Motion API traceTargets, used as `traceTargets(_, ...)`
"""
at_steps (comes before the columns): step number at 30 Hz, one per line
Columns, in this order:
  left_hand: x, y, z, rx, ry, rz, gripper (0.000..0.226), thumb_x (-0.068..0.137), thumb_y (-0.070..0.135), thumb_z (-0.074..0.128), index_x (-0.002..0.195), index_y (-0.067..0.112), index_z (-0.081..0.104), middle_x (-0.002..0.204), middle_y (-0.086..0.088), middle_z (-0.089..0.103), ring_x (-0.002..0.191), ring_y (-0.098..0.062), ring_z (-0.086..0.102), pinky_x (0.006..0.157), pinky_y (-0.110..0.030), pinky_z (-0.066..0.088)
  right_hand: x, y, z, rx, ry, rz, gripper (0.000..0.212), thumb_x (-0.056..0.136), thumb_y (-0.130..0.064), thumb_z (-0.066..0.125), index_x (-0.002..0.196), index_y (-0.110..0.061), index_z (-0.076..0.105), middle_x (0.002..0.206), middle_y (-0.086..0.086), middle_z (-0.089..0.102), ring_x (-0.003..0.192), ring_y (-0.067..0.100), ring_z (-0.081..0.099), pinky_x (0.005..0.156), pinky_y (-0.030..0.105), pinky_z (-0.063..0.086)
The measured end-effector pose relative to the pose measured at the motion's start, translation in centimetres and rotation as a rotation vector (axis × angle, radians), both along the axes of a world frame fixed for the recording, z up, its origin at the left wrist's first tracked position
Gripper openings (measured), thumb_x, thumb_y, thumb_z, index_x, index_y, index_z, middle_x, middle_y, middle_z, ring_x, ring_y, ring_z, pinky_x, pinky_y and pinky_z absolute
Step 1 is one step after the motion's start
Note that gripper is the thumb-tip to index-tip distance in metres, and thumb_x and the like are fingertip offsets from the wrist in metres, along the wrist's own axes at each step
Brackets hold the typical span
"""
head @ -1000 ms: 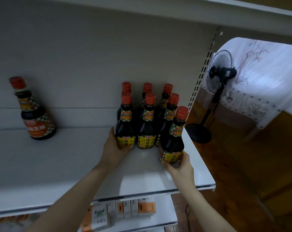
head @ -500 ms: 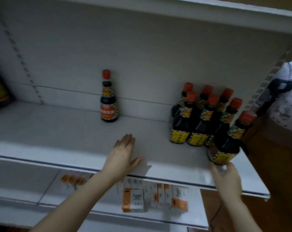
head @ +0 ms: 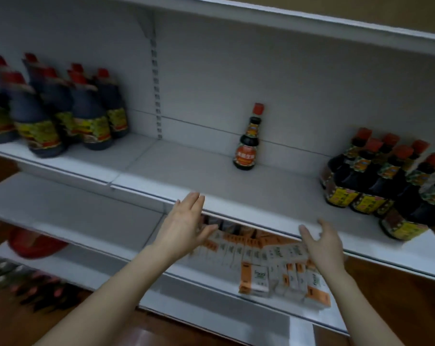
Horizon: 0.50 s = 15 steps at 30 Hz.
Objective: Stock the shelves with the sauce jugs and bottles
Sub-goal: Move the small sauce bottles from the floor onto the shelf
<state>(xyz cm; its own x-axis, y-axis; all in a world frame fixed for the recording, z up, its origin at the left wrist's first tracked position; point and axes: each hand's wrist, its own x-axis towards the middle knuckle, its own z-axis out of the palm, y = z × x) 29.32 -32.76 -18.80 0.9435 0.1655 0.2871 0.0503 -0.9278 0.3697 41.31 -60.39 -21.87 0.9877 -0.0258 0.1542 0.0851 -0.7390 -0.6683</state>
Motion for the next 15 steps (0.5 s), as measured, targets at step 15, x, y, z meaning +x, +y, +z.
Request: traceTargets(15, -22.7, 21.4, -3.8, -0.112, 0.101, 0.718, 0.077, 0.088, 0.051, 0.05, 0.147, 0.013, 0.018, 0.155, -0.003, 0.018, 0.144, -0.015, 0.011, 0.114, -0.027, 0.004, -12.8, 37.6, -1.5, 0.011, 0.121, 0.96, 0.059, 0.085, -0.035, 0.062, 0.132, -0.004, 0.045, 0.135, 0.015, 0.049, 0.126, 0.028, 0.044, 0.104, 0.033, 0.034)
